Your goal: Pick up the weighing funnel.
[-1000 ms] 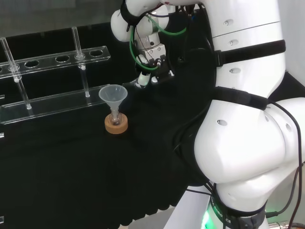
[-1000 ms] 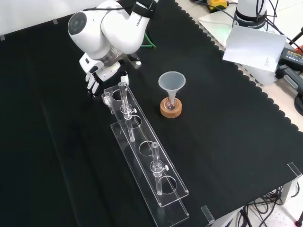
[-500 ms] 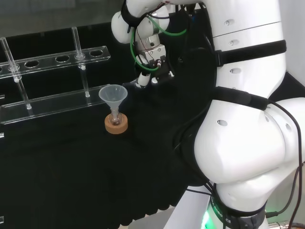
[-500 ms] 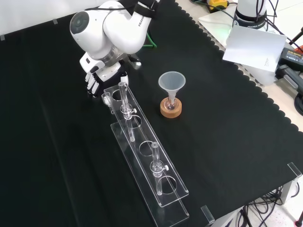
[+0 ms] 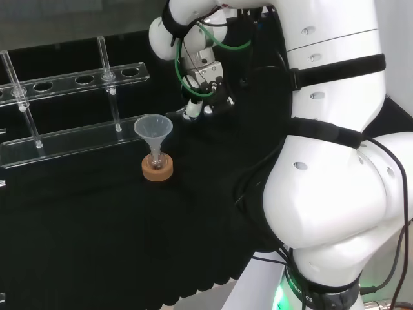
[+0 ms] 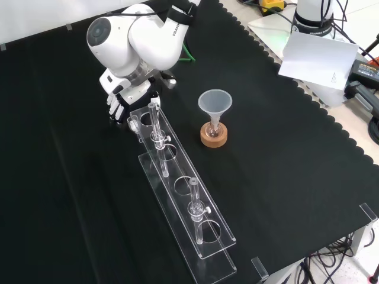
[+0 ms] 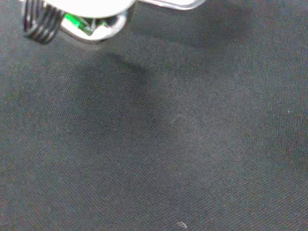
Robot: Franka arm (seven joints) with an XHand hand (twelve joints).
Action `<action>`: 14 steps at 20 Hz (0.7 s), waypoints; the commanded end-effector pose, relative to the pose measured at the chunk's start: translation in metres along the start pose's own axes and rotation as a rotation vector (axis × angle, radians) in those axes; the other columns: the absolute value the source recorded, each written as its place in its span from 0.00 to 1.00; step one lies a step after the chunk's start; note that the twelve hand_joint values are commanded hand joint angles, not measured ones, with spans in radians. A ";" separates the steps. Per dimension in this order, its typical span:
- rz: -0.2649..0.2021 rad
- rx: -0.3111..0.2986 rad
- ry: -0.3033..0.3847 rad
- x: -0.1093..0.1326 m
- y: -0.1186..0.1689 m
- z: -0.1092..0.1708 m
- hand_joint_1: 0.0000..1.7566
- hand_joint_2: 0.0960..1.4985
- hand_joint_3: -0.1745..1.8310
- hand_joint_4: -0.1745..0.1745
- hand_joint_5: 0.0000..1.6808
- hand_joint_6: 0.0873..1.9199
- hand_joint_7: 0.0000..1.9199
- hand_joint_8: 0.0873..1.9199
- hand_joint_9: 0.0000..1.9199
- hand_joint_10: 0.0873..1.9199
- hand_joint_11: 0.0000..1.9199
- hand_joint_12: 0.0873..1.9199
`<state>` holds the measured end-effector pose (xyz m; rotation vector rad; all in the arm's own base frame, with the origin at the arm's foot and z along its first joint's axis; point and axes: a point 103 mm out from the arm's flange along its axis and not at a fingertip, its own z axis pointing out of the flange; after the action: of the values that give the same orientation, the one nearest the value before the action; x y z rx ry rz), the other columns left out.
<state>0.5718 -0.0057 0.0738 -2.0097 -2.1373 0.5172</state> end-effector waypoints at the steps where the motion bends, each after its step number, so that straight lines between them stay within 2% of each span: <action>1: 0.001 0.001 -0.010 0.003 0.001 0.002 0.54 0.35 0.40 0.48 0.39 0.29 0.23 0.33 0.37 0.25 0.29 0.62; 14: 0.001 0.005 -0.003 0.003 0.006 0.006 0.55 0.35 0.40 0.49 0.40 0.31 0.24 0.33 0.37 0.24 0.30 0.61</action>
<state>0.5745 -0.0041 0.0670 -2.0103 -2.1355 0.5196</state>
